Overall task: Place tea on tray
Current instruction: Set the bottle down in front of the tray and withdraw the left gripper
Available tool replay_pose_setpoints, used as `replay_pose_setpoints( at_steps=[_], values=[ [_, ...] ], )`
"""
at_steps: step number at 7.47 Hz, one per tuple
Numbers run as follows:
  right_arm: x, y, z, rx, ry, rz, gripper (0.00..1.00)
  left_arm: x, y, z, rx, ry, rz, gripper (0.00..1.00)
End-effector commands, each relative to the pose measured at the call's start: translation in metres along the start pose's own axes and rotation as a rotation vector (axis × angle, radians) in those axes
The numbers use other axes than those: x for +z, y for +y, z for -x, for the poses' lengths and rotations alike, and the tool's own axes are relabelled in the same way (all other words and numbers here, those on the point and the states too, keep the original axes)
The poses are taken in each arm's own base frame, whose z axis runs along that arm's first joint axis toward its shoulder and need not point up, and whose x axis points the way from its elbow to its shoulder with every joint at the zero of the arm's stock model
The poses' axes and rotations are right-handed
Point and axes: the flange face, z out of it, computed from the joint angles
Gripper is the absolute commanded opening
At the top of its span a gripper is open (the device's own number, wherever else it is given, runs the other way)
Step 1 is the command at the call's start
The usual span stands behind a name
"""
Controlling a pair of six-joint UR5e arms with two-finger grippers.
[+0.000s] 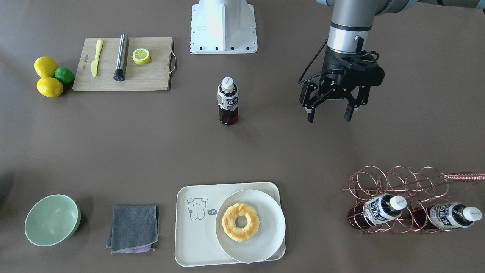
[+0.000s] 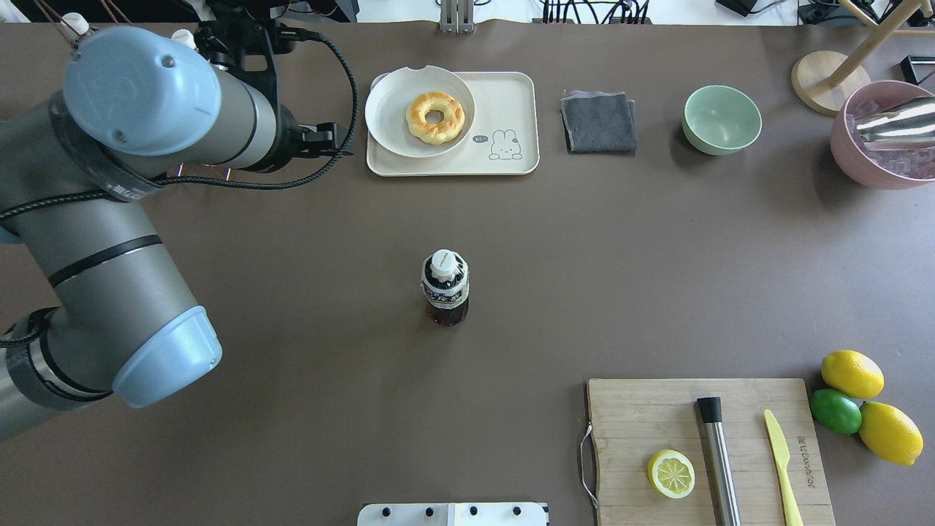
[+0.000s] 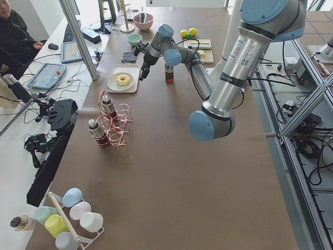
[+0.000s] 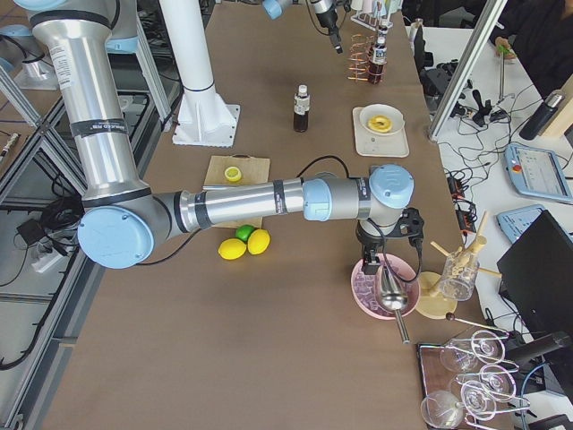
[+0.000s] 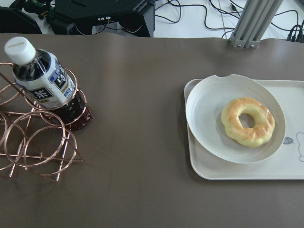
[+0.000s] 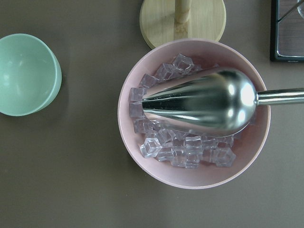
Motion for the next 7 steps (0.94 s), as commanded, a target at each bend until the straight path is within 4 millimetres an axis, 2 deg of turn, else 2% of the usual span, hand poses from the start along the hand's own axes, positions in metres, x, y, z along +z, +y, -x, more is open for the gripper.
replay_pose_setpoints(
  at_steps=[1,2,3,4,5,6,7],
  values=[
    [-0.002,-0.014,0.029,-0.024,-0.002,-0.004,1.0,0.016,-0.008,0.071,-0.019,-0.094,-0.001,0.98],
    [-0.004,-0.021,0.043,0.005,-0.002,-0.01,1.0,0.018,-0.009,0.085,-0.029,-0.113,-0.001,0.98],
    [0.001,-0.021,0.06,-0.01,-0.001,-0.006,1.0,0.026,-0.001,0.108,-0.039,-0.149,0.027,0.98],
    [0.011,-0.022,0.08,-0.043,-0.003,0.007,1.0,0.025,-0.006,0.155,-0.065,-0.161,0.101,0.98],
    [0.024,-0.02,0.09,-0.063,-0.006,0.028,1.0,0.015,-0.016,0.227,-0.063,-0.162,0.194,0.98],
    [0.031,-0.016,0.091,-0.08,-0.021,0.028,1.0,-0.002,-0.029,0.301,0.015,-0.148,0.251,0.98],
    [0.042,-0.019,0.113,-0.139,-0.02,0.024,1.0,-0.009,-0.048,0.37,0.103,-0.126,0.302,0.98]
  ],
)
